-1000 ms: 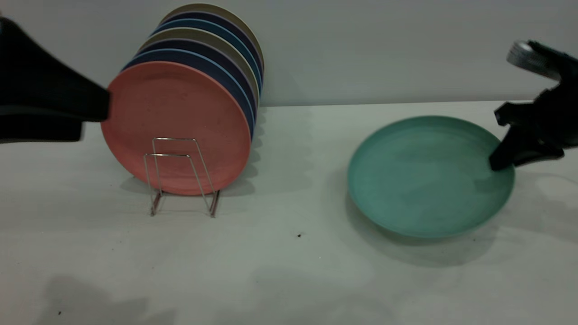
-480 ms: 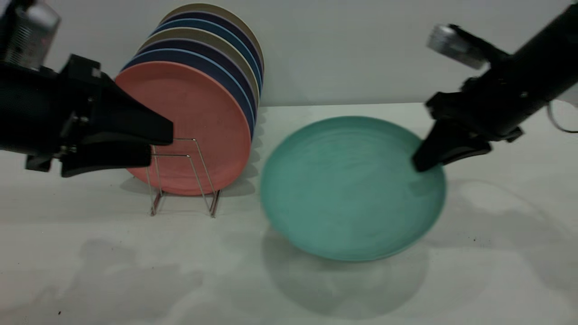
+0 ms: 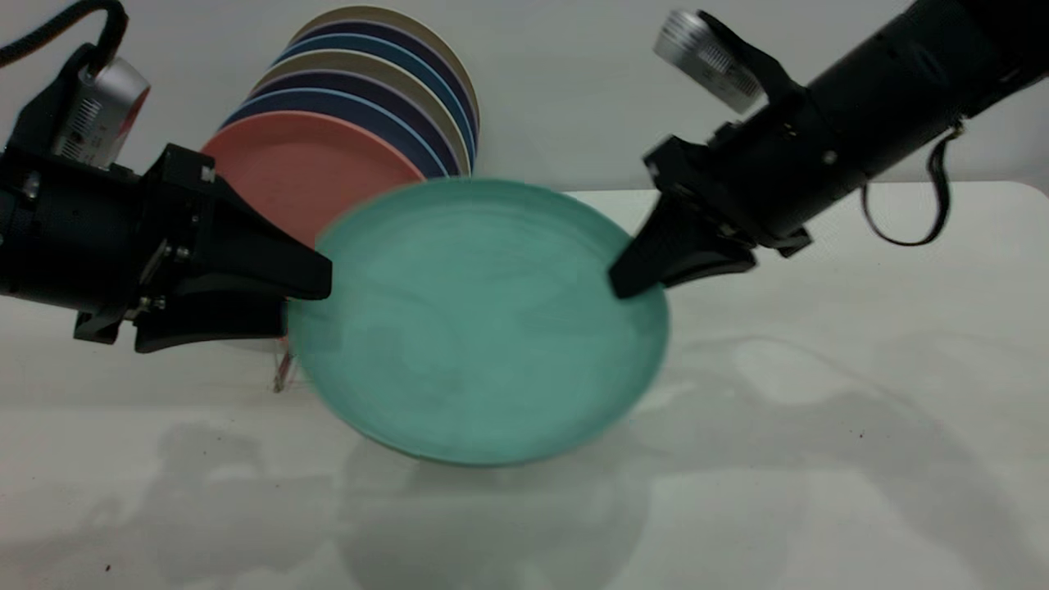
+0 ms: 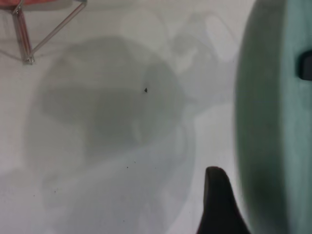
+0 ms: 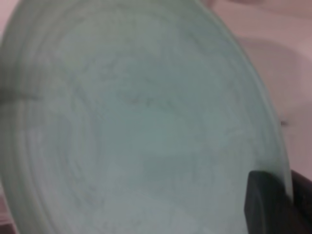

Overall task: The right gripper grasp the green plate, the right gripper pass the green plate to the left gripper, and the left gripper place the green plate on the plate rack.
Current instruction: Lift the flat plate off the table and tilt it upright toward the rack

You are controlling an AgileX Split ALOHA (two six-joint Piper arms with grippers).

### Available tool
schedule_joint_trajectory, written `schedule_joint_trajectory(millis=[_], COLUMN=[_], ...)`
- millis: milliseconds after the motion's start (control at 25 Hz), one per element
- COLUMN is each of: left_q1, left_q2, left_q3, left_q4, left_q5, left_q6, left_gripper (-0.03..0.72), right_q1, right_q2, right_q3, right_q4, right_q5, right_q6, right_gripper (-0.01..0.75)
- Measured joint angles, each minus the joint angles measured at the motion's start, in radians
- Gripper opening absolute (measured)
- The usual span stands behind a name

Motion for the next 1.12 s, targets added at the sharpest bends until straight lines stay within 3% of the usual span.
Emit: schedule_joint_trajectory(millis=[200,280,400,480,640,760,840,1000,1120], left_q1=[0.0,0.0,0.0,0.0,0.0,0.0,0.0,-0.009,-0.041], left_q2=[0.0,0.0,0.0,0.0,-0.003,-0.029,-0.052,-0.099,-0.12], left_q3=[0.0,0.0,0.0,-0.007,-0.008,-0.02,-0.041,-0.112,-0.19], left_q4=[-0.001,-0.001,-0.007,0.002,0.042,0.122,0.209,0.452,0.656], left_q5=[0.006,0.018,0.043,0.042,-0.028,-0.12,-0.163,-0.144,-0.088], left_q6=[0.001,0.001,0.001,0.012,0.094,0.191,0.233,0.312,0.356], left_gripper=[0.447,0.356,0.136,0.137,0.137,0.137,0.137,0.137,0.137], right_q1=[0.038,0.046,0.046,0.046,0.024,-0.031,-0.081,-0.189,-0.257], right_q2=[0.0,0.0,0.0,0.0,-0.001,-0.001,-0.001,-0.003,-0.004], right_q3=[0.0,0.0,0.0,0.0,-0.001,-0.001,-0.001,-0.002,-0.002], right_q4=[0.125,0.144,0.137,0.123,0.07,0.032,0.018,0.012,-0.003], right_q5=[0.08,0.091,0.084,0.075,0.054,0.084,0.133,0.233,0.257], right_q6=[-0.049,-0.06,-0.065,-0.065,-0.064,-0.061,-0.06,-0.06,-0.058], right_gripper=[0.018,0.03,0.079,0.151,0.406,0.6,0.69,0.714,0.672])
